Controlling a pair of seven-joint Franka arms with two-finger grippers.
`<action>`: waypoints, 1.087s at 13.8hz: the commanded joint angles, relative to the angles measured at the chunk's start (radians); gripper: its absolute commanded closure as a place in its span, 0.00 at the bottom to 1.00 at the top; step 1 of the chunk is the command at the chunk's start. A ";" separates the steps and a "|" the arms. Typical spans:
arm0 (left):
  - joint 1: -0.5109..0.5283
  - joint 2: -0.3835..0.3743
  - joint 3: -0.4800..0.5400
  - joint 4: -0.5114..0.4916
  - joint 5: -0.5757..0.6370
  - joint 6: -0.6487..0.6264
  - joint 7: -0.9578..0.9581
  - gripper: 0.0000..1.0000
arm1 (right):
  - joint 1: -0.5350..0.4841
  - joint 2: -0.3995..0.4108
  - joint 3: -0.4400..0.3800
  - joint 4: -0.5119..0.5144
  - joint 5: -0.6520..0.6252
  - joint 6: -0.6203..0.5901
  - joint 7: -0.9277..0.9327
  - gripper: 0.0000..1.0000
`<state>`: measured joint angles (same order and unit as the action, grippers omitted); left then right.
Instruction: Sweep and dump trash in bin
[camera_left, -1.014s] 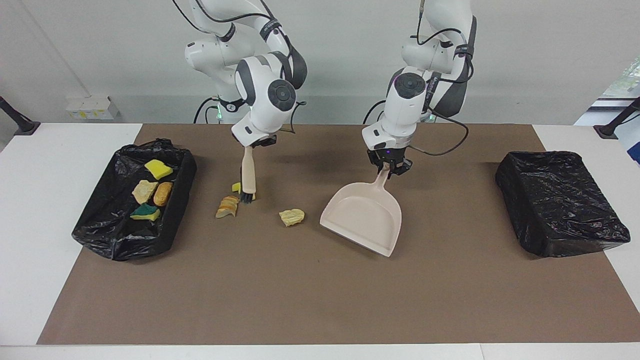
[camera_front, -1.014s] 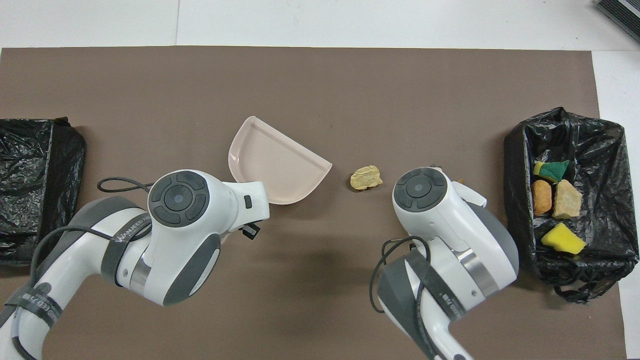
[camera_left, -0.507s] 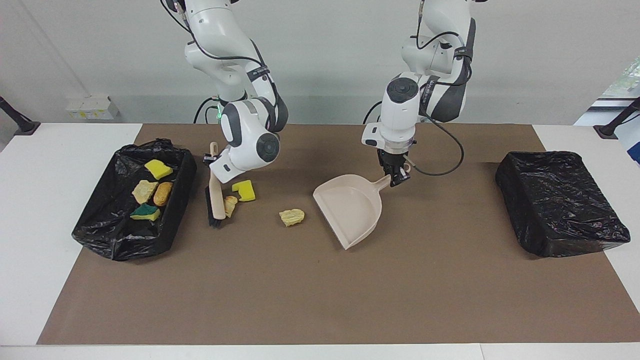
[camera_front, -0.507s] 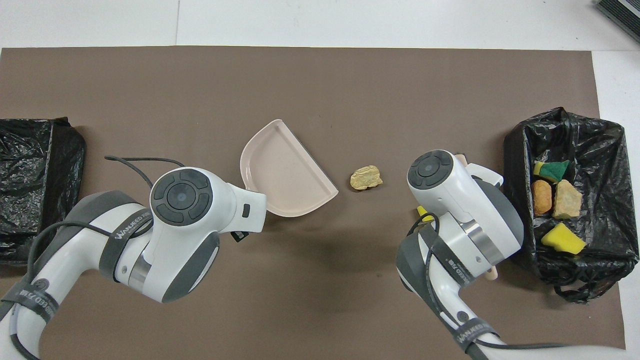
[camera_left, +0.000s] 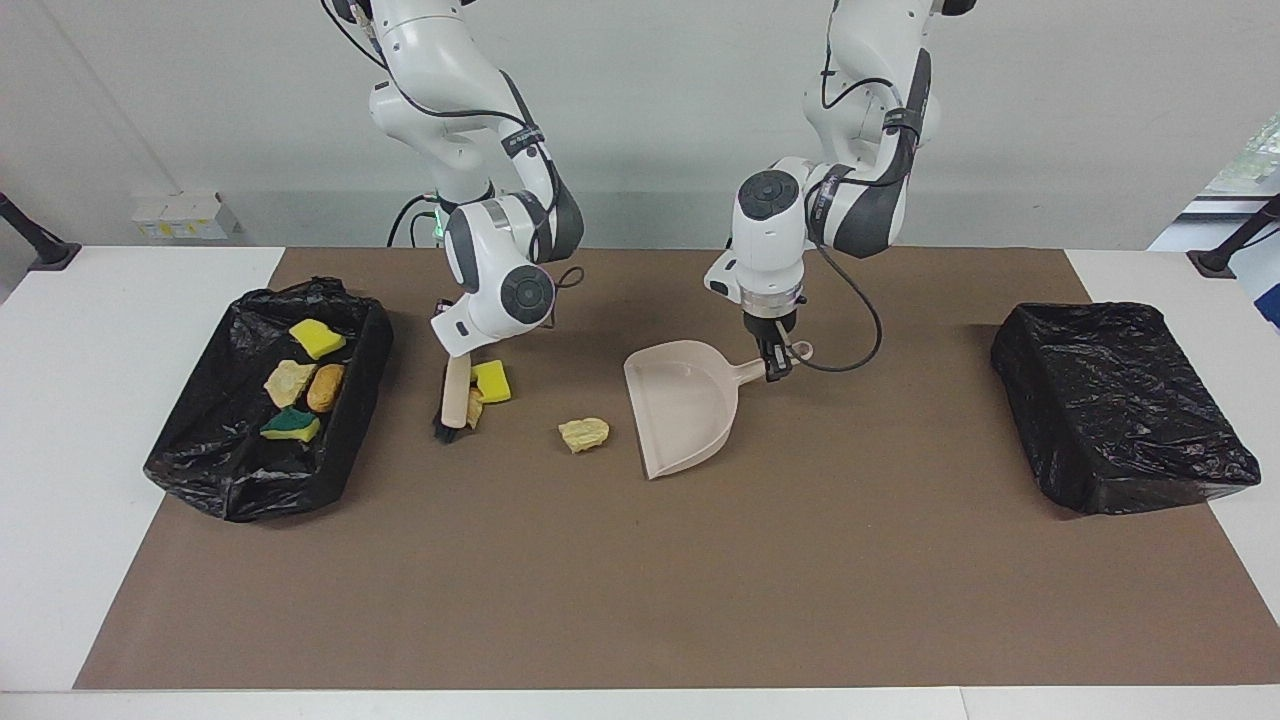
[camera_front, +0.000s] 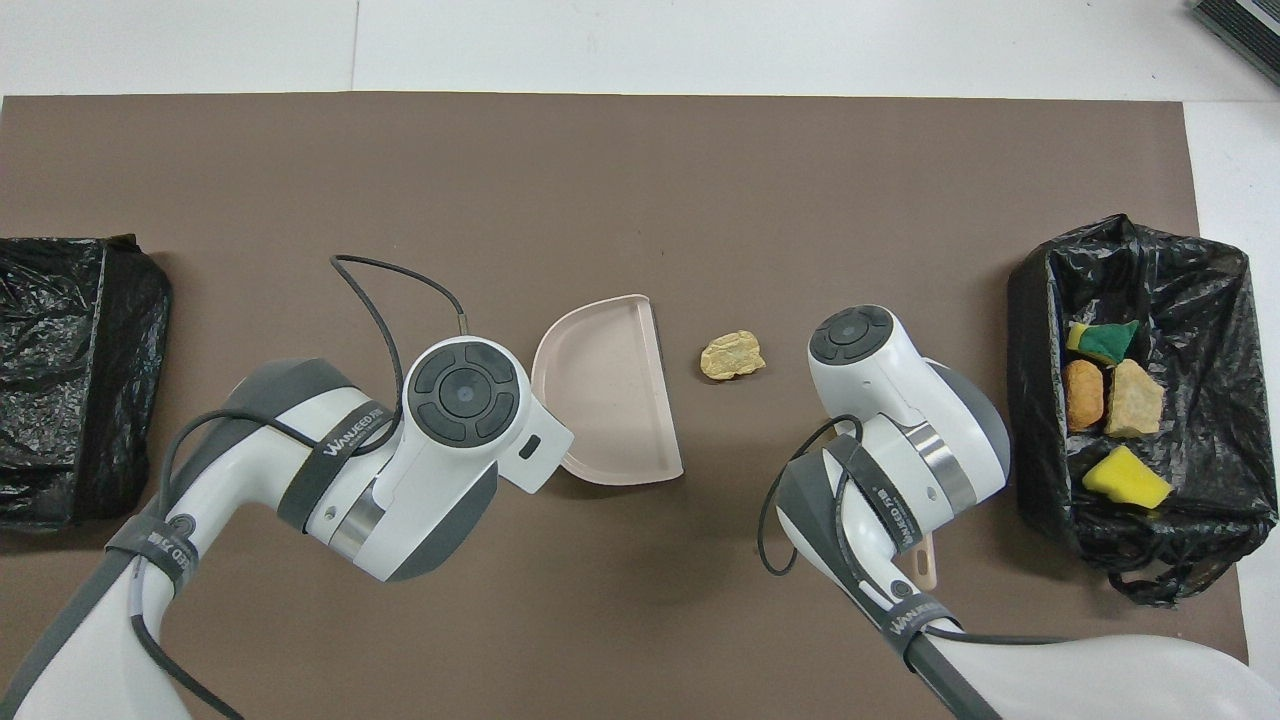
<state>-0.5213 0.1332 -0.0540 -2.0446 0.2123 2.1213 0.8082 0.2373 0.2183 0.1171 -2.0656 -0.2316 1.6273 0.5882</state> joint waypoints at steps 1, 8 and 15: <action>-0.022 -0.003 0.010 -0.002 0.021 -0.029 0.020 1.00 | 0.005 0.015 0.009 0.031 0.148 0.034 0.045 1.00; -0.017 -0.009 0.010 -0.016 0.018 -0.037 0.019 1.00 | 0.060 0.036 0.010 0.059 0.408 0.153 0.073 1.00; -0.019 -0.010 0.010 -0.023 0.018 -0.018 0.017 1.00 | 0.181 0.095 0.019 0.136 0.503 0.281 -0.158 1.00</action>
<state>-0.5287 0.1332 -0.0534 -2.0497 0.2124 2.0982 0.8152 0.3894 0.2875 0.1243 -1.9530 0.2298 1.8650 0.5263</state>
